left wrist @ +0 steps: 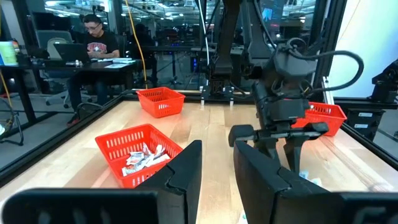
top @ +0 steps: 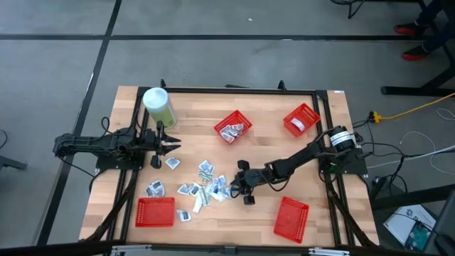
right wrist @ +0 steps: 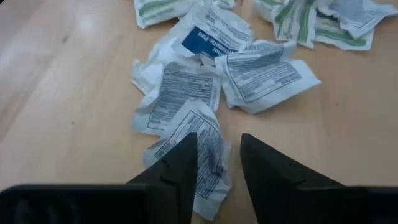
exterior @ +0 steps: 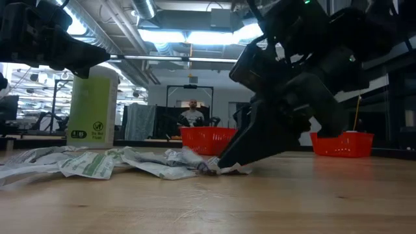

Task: Pick & Place First Aid Supplies
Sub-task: Put the blue alcohol pad into the red container, then adjust the red container

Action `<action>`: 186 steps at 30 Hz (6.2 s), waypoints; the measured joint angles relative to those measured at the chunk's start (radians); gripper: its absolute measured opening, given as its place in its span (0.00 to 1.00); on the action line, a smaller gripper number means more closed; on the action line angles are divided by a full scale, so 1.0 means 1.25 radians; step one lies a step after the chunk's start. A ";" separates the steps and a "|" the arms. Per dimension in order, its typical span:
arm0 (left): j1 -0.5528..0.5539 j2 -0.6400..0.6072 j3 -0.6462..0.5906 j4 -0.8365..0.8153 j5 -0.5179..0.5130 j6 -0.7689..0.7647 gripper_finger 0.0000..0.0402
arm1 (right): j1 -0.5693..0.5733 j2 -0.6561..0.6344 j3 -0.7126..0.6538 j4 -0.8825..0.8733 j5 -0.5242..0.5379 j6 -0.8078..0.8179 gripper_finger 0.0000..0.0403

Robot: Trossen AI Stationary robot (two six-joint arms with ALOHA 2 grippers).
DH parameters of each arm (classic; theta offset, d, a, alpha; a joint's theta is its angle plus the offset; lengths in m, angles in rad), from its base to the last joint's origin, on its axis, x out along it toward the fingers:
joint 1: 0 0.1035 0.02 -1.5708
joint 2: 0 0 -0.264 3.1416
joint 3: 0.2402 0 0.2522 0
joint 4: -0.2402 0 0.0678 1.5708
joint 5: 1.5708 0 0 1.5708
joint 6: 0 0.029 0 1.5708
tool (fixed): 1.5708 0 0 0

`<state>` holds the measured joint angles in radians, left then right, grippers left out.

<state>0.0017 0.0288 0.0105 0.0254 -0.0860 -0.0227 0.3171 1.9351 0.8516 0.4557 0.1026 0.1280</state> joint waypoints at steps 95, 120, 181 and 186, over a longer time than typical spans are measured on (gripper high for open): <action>0.000 0.000 0.000 0.000 -0.001 0.000 0.22 | 0.237 -0.366 0.008 -0.476 -0.551 1.008 0.05; 0.000 0.000 0.000 0.000 0.000 0.000 0.22 | 0.238 -0.367 0.008 -0.761 -0.550 1.059 0.17; 0.000 0.000 0.000 0.000 0.000 0.000 0.22 | -0.207 -0.551 0.008 -1.283 0.382 0.560 0.29; 0.000 0.000 0.000 0.000 0.000 0.000 0.22 | -0.284 -0.548 0.008 -1.235 0.358 0.484 0.29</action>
<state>0.0017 0.0290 0.0105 0.0255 -0.0861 -0.0227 -0.0382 1.2503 0.8616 -1.0885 0.5499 0.7335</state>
